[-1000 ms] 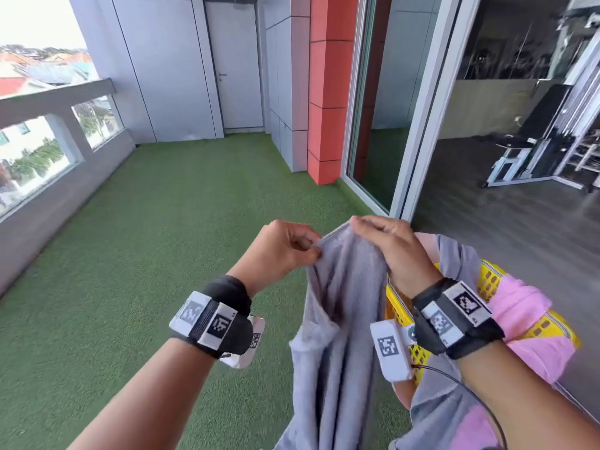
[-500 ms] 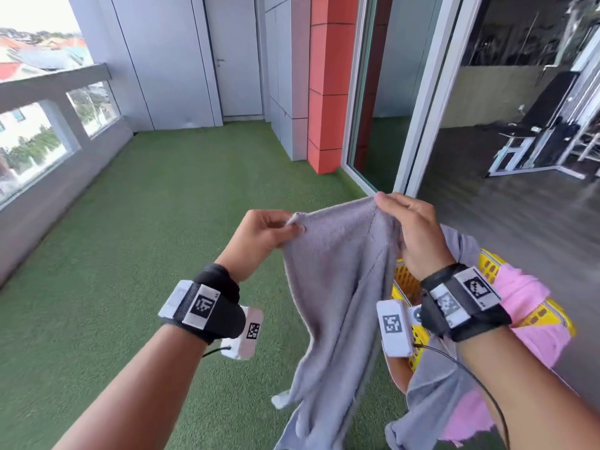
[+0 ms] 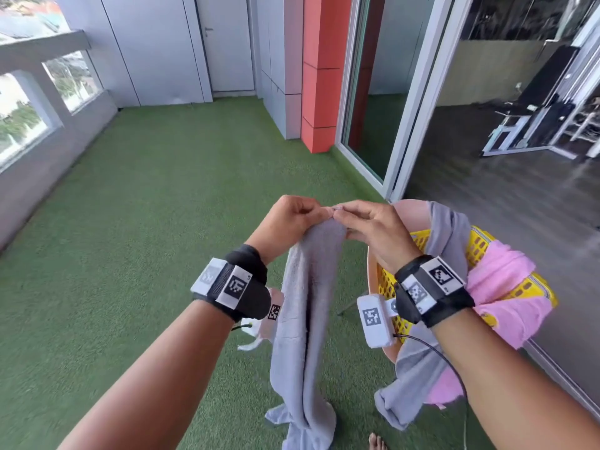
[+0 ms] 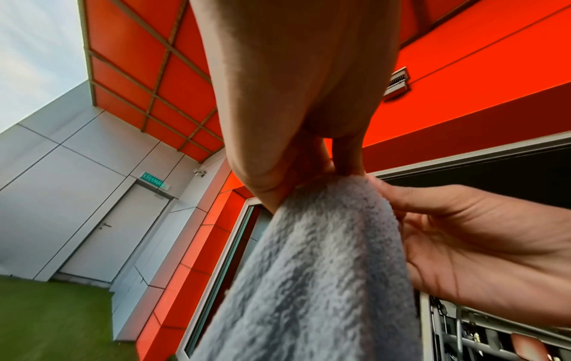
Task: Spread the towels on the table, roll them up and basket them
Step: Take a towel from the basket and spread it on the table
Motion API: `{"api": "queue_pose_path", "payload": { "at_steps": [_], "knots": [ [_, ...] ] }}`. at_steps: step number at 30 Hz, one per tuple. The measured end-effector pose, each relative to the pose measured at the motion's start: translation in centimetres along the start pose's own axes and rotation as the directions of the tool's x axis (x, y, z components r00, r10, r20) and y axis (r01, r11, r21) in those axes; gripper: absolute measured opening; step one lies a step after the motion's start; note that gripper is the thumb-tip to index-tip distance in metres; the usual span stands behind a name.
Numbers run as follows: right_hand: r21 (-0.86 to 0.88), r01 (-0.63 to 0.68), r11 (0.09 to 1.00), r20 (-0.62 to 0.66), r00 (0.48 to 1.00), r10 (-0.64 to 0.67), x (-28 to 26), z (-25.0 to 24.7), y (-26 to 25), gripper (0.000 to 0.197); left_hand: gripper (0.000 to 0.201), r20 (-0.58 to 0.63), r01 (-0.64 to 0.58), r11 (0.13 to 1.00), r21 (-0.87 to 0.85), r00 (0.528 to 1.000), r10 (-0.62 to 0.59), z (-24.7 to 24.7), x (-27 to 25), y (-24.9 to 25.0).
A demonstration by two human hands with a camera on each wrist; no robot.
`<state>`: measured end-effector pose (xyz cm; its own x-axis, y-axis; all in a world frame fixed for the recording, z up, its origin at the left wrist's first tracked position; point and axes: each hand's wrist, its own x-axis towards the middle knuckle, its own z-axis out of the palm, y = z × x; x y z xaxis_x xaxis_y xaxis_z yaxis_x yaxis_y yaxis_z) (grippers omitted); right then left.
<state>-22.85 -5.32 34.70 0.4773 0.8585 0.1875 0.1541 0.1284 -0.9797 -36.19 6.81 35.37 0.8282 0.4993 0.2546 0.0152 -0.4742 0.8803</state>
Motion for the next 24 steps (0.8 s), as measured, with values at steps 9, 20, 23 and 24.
{"api": "queue_pose_path", "payload": {
  "at_steps": [9,20,23,24],
  "knots": [
    [-0.319,-0.014,0.948,0.075,0.996,0.040,0.8,-2.0,-1.6,0.027,0.035,-0.044,0.058,0.992,-0.109,0.997,-0.063,1.0,-2.8,-2.2],
    [0.177,-0.028,0.984,-0.201,0.977,0.064,-0.7,-3.9,-0.5,0.019,0.052,-0.096,0.080,0.982,-0.172,0.991,-0.097,2.4,-2.6,-1.3],
    [-0.171,-0.091,0.981,0.075,0.992,0.105,-3.3,-1.4,0.7,0.022,0.047,-0.014,0.083,0.987,-0.136,0.996,-0.086,3.4,-0.8,-0.1],
    [-0.210,-0.090,0.974,0.083,0.991,0.109,-3.7,-1.7,0.8,0.023,0.043,0.022,0.084,0.988,-0.132,0.996,-0.081,3.8,-0.4,0.3]
  ]
}}
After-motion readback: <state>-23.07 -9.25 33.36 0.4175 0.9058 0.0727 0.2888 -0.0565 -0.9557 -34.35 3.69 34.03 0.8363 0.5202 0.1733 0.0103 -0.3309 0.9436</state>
